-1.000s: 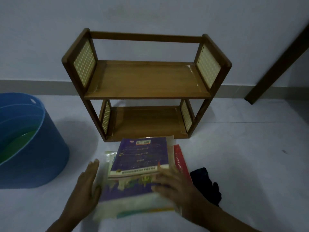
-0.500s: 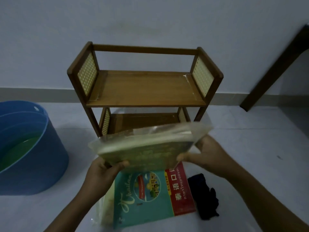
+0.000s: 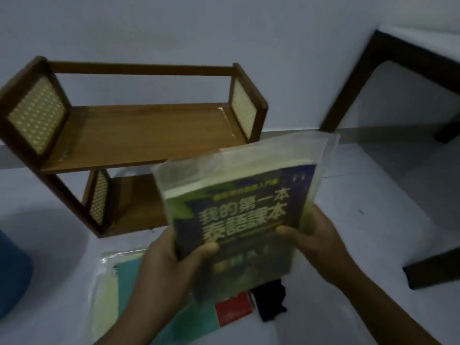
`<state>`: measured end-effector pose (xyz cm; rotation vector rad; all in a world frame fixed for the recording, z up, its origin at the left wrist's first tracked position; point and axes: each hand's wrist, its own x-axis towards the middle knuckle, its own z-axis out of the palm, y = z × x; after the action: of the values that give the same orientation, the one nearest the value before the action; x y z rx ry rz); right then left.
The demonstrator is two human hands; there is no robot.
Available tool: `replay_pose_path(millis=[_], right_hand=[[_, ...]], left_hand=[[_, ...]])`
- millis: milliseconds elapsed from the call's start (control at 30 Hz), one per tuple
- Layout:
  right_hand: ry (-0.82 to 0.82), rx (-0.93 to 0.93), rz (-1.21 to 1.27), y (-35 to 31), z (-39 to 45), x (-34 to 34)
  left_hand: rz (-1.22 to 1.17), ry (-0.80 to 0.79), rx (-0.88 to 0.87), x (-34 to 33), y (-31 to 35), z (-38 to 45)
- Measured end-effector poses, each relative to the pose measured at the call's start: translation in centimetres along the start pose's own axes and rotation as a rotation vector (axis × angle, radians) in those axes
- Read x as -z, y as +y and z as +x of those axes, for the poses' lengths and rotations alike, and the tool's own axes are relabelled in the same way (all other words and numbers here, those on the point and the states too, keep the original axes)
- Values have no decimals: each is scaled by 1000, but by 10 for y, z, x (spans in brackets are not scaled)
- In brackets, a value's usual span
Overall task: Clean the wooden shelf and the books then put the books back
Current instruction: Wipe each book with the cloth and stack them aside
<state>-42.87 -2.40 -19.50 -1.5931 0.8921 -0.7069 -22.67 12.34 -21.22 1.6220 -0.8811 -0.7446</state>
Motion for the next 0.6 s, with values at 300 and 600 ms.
replay_pose_path(millis=[300, 600], right_hand=[[281, -188, -412, 95, 15, 113], [264, -344, -686, 193, 47, 122]], left_hand=[[-384, -332, 503, -182, -73, 77], [-325, -464, 500, -212, -111, 97]])
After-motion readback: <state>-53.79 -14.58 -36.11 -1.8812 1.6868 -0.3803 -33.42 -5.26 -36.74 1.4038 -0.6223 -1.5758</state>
